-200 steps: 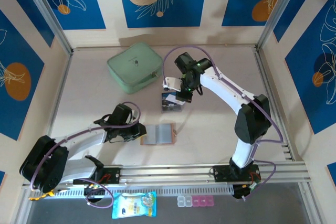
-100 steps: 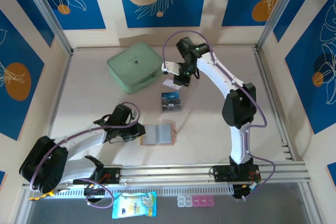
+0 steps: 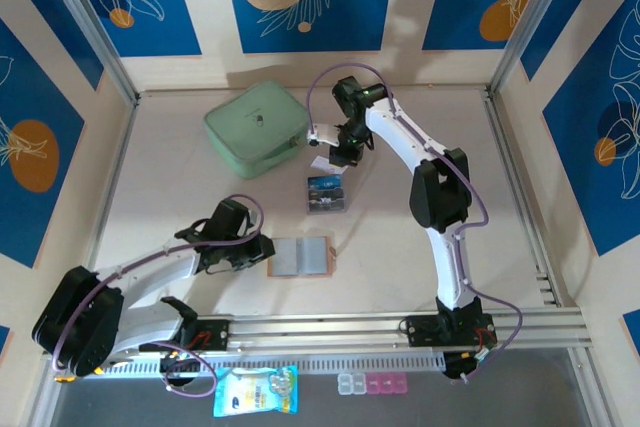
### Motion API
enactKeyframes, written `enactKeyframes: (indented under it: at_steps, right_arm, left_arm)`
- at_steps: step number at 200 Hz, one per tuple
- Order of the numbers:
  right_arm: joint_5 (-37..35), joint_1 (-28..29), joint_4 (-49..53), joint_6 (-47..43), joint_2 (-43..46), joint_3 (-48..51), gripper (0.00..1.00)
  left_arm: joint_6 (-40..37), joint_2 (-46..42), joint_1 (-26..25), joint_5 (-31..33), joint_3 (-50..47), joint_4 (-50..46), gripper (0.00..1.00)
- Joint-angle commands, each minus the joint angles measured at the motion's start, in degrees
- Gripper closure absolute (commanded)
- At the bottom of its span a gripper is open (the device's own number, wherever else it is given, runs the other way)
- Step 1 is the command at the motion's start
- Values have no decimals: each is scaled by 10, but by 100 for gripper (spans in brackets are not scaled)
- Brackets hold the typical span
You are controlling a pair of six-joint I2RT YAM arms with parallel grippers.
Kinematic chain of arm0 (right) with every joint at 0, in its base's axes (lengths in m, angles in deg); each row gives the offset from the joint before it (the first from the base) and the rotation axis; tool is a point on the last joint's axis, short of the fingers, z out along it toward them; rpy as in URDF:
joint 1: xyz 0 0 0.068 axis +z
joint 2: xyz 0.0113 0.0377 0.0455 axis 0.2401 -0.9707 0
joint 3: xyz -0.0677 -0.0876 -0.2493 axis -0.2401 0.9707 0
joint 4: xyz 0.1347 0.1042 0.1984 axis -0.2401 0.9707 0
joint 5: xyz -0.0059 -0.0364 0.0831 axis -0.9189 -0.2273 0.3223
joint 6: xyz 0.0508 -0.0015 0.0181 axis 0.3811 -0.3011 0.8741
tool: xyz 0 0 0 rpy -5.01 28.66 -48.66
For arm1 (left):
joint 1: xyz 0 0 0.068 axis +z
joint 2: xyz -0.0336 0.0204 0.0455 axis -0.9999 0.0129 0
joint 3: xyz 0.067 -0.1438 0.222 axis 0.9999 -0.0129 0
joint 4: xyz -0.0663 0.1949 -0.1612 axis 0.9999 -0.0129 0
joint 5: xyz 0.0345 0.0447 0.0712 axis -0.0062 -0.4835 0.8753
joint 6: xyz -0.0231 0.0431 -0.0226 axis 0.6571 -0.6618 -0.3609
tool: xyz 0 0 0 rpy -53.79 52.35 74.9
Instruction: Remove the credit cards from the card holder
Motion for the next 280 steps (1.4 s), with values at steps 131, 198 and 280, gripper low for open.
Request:
enactKeyframes:
  at_steps: [131,198,280]
  right_arm:
    - [-39,9,-83,63,-3,-20,81]
    - [-55,28,-199,298,82,87,83]
    - [-96,98,-314,673,226,282,93]
  left_arm:
    - [-5,26,12,-6,14,-11,78]
    - [-15,37,12,-5,10,3,78]
    - [-19,54,12,-21,-1,31,79]
